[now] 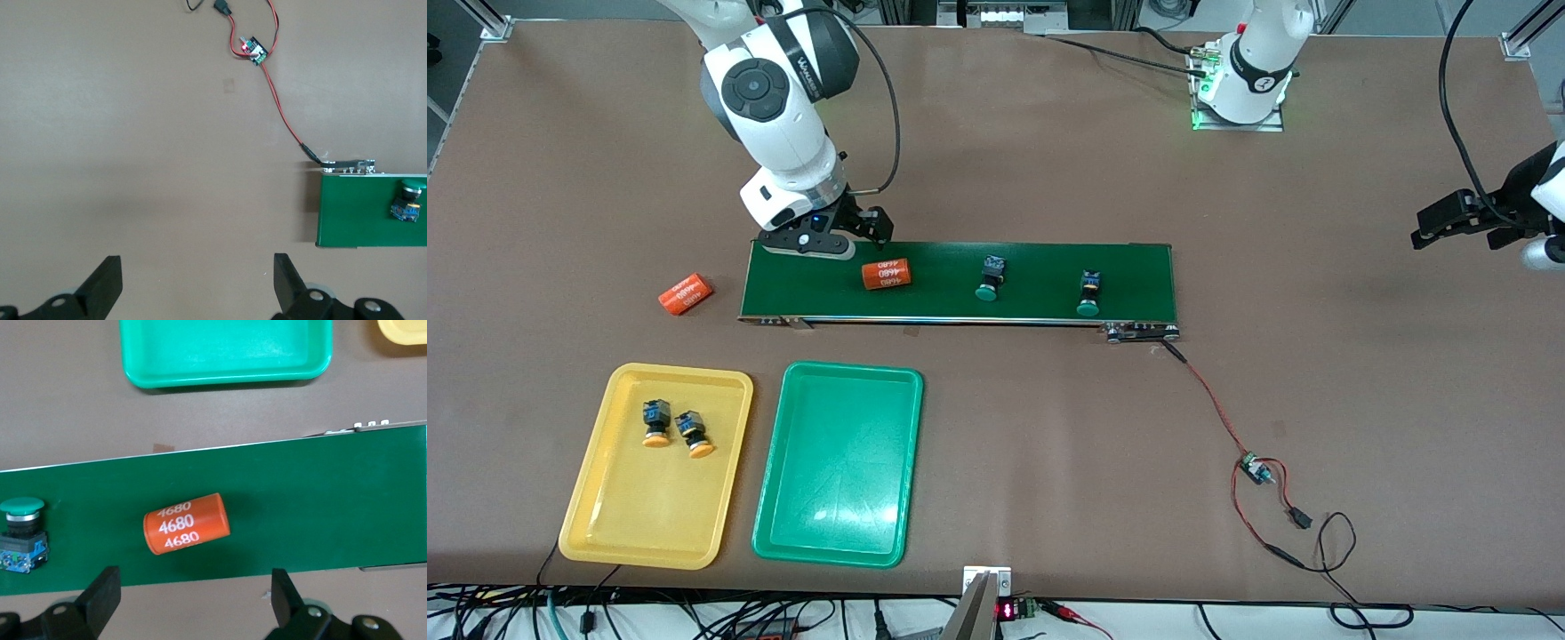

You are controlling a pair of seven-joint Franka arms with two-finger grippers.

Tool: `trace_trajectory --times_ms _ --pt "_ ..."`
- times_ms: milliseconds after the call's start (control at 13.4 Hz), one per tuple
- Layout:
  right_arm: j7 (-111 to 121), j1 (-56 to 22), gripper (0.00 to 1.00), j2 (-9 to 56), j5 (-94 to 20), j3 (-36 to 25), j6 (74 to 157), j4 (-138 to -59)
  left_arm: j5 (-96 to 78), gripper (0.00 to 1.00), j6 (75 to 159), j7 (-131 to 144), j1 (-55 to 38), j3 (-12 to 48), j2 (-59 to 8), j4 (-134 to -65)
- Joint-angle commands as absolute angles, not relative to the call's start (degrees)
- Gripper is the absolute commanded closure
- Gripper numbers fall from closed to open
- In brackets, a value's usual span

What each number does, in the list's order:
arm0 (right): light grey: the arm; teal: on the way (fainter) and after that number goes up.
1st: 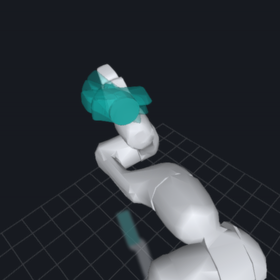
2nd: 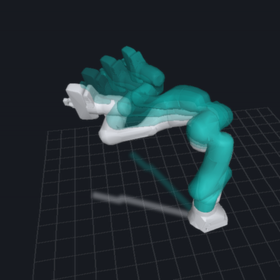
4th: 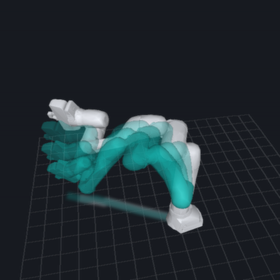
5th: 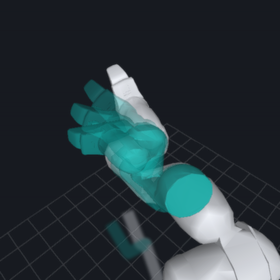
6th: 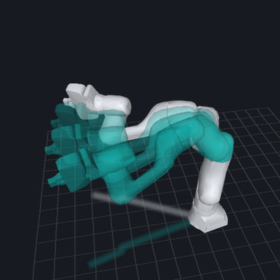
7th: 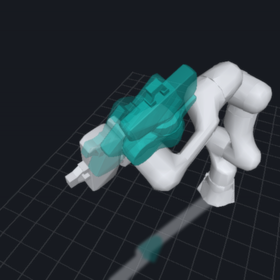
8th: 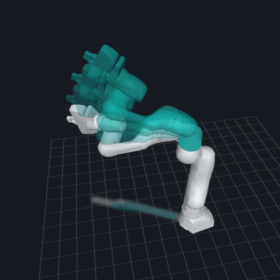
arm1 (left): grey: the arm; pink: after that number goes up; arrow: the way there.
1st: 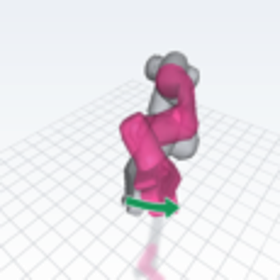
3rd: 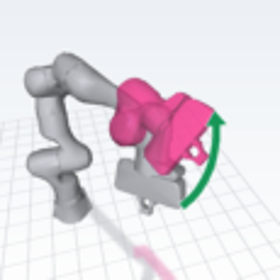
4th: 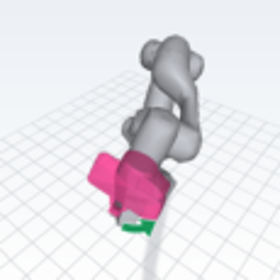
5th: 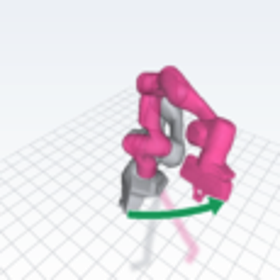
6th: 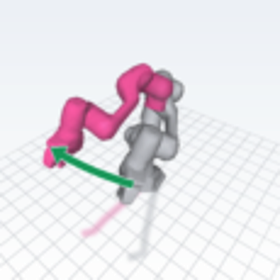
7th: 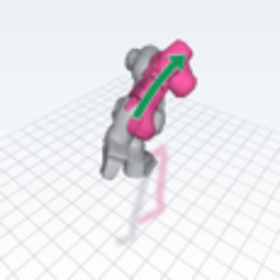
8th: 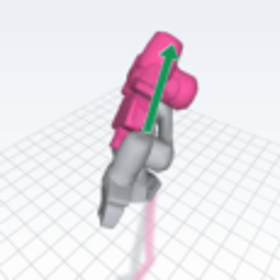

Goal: Sort buttons by color to trays
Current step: 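Move the right gripper over the belt toward the green button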

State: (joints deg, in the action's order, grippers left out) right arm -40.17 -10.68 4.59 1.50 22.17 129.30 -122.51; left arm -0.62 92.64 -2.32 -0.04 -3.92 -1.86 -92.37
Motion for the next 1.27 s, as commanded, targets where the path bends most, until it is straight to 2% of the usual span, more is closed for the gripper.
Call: trace_trajectory --times_ms 0,224,897,1196 --pt "-43.32 -11.33 0.00 6.32 3.51 23.11 132.00 -122.96 4.29 0.00 91.49 -0.97 -0.88 -2.39 -2.11 -90.44" --pt "-46.49 -12.74 0.00 9.04 8.87 23.20 133.24 -122.43 4.39 0.00 91.23 -0.53 -0.79 -1.06 -1.93 -90.00" --pt "-46.67 -12.57 0.00 12.04 8.44 23.20 134.65 -119.36 3.43 0.00 90.88 -0.53 -0.44 -1.05 -1.93 -89.47" --pt "-47.80 -14.67 0.00 15.81 8.52 23.20 134.65 -115.94 3.43 0.00 89.47 -0.53 -0.53 -0.97 -1.93 -89.38"
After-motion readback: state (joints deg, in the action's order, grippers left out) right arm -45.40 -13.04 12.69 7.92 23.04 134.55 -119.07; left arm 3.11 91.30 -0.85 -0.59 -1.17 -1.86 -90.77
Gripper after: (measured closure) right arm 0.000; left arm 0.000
